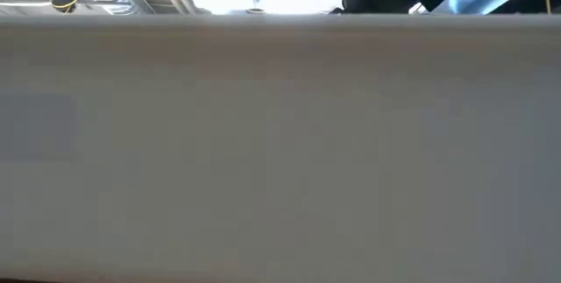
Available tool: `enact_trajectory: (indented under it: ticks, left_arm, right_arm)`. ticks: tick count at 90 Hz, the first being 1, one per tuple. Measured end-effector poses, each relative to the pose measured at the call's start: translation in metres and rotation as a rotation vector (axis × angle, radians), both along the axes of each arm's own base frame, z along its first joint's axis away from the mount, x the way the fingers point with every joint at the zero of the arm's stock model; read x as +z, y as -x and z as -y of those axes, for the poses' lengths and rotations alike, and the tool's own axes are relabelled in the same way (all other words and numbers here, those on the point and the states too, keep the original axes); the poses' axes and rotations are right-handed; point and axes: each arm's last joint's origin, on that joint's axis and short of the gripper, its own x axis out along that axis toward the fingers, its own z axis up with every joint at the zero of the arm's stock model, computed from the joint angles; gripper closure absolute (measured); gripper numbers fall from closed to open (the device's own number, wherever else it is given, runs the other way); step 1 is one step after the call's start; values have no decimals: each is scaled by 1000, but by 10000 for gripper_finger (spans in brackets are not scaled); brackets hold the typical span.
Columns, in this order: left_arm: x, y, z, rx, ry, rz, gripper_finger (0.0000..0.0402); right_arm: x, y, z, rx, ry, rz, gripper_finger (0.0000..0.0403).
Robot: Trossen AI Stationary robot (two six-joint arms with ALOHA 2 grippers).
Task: Sort silverware
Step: Put the blue spoon into the white silverware tray
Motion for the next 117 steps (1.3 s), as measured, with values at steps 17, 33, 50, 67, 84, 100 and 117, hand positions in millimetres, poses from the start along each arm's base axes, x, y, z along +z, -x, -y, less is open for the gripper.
enact_trajectory:
  ticks: [17, 33, 50, 67, 84, 100, 117]
  left_arm:
    - [-4, 2, 2, -15, -53, -46, 325]
    - [-5, 2, 1, -16, -62, -53, 325]
    - [-5, 2, 1, -24, -94, -57, 325]
    - [-5, 2, 1, -39, -151, -71, 326]
    - [-5, 2, 0, -48, -186, -75, 326]
    - [-7, 1, -6, -35, -201, -93, 326]
    - [-7, 0, -9, -27, -205, -97, 326]
  right_arm:
    - [-1, 1, 0, 0, 0, -18, 403]
    - [-3, 2, 0, 0, -1, -40, 403]
    - [-3, 3, 0, 0, -1, -44, 403]
    - [-3, 3, 0, 0, -1, -44, 403]
    - [-3, 3, 0, 0, -1, -43, 403]
    - [-3, 3, 0, 0, -1, -43, 403]
    - [-3, 3, 0, 0, -1, -43, 403]
